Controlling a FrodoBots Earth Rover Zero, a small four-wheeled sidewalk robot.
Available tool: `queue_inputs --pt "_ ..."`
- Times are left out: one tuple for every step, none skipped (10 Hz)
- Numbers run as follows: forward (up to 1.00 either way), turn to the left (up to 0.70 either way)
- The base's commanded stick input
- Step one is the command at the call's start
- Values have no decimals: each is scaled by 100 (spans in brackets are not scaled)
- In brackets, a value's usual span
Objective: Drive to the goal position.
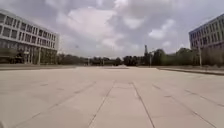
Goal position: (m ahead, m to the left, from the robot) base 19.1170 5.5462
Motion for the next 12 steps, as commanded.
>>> queue_inputs --pt "50 -2" --pt "50 -2" --pt "50 -2" --pt "50 -2" --pt "50 -2" --pt "50 -2" --pt "50 -2" --pt "50 -2" --pt "50 -2" --pt "50 -2" --pt "50 -2" --pt "50 -2"
